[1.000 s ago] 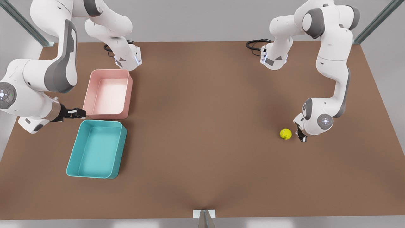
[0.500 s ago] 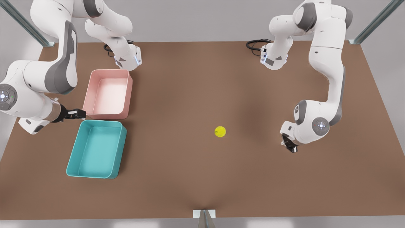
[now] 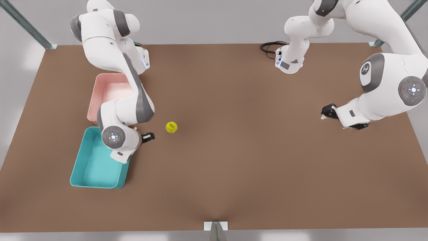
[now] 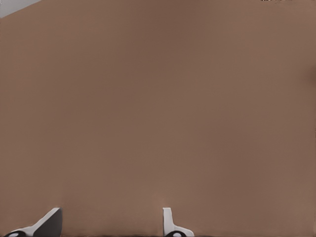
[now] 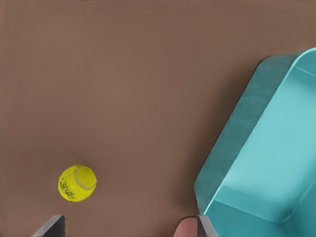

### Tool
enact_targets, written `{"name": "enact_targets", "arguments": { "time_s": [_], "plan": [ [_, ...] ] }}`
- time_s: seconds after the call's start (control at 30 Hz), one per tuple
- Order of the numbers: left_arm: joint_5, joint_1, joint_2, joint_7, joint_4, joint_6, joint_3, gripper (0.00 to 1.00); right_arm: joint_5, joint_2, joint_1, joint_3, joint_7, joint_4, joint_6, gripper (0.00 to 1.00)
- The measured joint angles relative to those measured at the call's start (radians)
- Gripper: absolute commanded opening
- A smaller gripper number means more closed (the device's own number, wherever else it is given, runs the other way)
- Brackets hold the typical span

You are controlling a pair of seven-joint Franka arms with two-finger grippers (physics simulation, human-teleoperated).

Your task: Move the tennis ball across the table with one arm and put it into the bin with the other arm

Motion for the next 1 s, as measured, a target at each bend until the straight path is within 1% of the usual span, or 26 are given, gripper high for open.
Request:
{"name": "enact_targets", "arguments": {
  "time_s": [0.1, 0.17, 0.27, 0.4, 0.53, 0.6, 0.67, 0.83, 1.0],
  "plan": [
    [-0.001, -0.006, 0.003, -0.106, -0.002, -0.026, -0.002, 1.00, 0.017, 0.004, 0.039, 0.000, 0.056, -0.101, 0.103, 1.00],
    [-0.001, -0.007, 0.005, -0.167, -0.003, -0.038, -0.002, 1.00, 0.022, -0.048, 0.042, 0.000, 0.089, -0.239, 0.192, 1.00],
    [-0.001, -0.008, 0.009, -0.247, -0.005, -0.049, -0.002, 1.00, 0.026, -0.108, 0.044, 0.000, 0.131, -0.395, 0.335, 1.00],
    [-0.001, -0.007, 0.010, -0.335, -0.005, -0.058, -0.002, 1.00, 0.029, -0.180, 0.063, 0.000, 0.181, -0.554, 0.497, 1.00],
    [0.000, -0.010, 0.011, -0.406, -0.005, -0.059, -0.002, 1.00, 0.029, -0.299, 0.078, 0.001, 0.222, -0.710, 0.595, 1.00],
    [0.000, -0.008, 0.016, -0.436, -0.005, -0.059, -0.002, 1.00, 0.029, -0.334, 0.106, 0.000, 0.243, -0.793, 0.648, 1.00],
    [0.000, -0.005, 0.019, -0.462, -0.005, -0.060, -0.002, 1.00, 0.029, -0.343, 0.137, 0.000, 0.267, -0.851, 0.702, 1.00],
    [0.001, -0.005, 0.026, -0.517, -0.005, -0.059, -0.002, 1.00, 0.029, -0.394, 0.155, 0.000, 0.315, -0.987, 0.814, 1.00],
    [0.002, -0.005, 0.027, -0.559, -0.005, -0.060, -0.002, 1.00, 0.028, -0.383, 0.158, 0.001, 0.352, -1.075, 0.894, 1.00]
  ]
}}
